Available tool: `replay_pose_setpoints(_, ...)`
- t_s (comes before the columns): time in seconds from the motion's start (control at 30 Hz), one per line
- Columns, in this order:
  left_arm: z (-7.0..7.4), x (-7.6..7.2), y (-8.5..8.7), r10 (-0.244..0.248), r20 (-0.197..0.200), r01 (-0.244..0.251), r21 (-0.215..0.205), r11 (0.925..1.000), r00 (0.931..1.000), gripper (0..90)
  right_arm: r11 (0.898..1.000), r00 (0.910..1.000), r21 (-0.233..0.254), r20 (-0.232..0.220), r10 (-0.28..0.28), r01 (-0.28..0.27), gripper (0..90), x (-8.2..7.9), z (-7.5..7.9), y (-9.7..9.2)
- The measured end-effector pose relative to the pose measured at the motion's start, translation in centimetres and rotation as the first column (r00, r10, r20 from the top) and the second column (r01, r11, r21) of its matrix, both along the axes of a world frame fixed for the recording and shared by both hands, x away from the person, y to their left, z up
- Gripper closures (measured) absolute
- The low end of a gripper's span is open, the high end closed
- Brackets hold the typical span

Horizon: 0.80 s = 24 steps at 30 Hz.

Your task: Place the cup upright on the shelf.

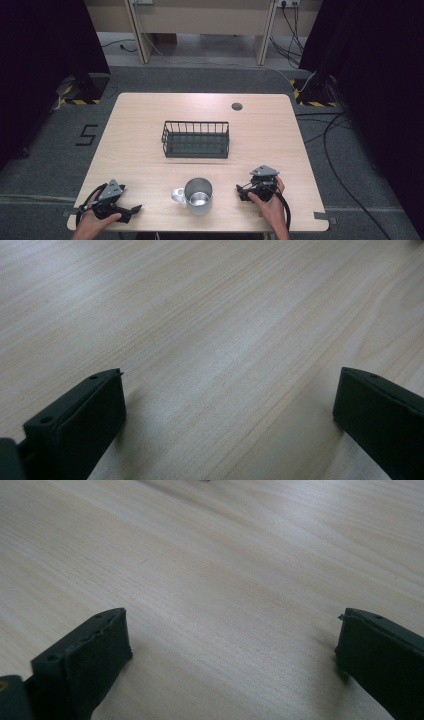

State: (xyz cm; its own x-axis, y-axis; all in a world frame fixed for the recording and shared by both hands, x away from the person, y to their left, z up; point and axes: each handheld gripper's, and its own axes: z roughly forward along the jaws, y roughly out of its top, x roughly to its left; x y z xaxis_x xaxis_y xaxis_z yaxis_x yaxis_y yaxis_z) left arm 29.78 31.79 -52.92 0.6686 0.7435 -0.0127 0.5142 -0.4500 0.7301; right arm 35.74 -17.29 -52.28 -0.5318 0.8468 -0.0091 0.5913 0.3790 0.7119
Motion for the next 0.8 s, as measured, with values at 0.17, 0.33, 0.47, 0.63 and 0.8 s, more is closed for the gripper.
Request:
replay_pose_setpoints(0.17,0.0,0.0,0.0,0.000,0.000,0.000,0.000,1.0000,1.0000,0.0,1.000,0.9995,0.027,0.029,-0.010,0.010,14.9,-0.5,0.2,-0.3)
replay_pose_setpoints(0.33,0.0,0.0,0.0,0.000,0.000,0.000,0.000,1.0000,1.0000,0.0,0.998,0.9984,0.062,0.055,-0.010,0.006,15.3,-1.2,0.4,-0.2)
replay_pose_setpoints(0.47,0.0,0.0,0.0,-0.001,0.000,0.001,-0.001,1.0000,1.0000,0.0,0.992,0.9922,0.113,0.117,0.043,-0.056,15.5,-2.8,1.2,0.2)
replay_pose_setpoints(0.63,0.0,0.0,0.0,-0.001,0.000,0.001,0.000,1.0000,1.0000,0.0,0.985,0.9852,0.139,0.153,0.077,-0.099,15.4,-4.2,1.7,0.6)
replay_pose_setpoints(0.8,0.0,0.0,0.0,-0.001,0.000,0.001,0.000,1.0000,1.0000,0.0,0.967,0.9720,0.196,0.202,0.121,-0.161,15.3,-5.8,2.5,1.3)
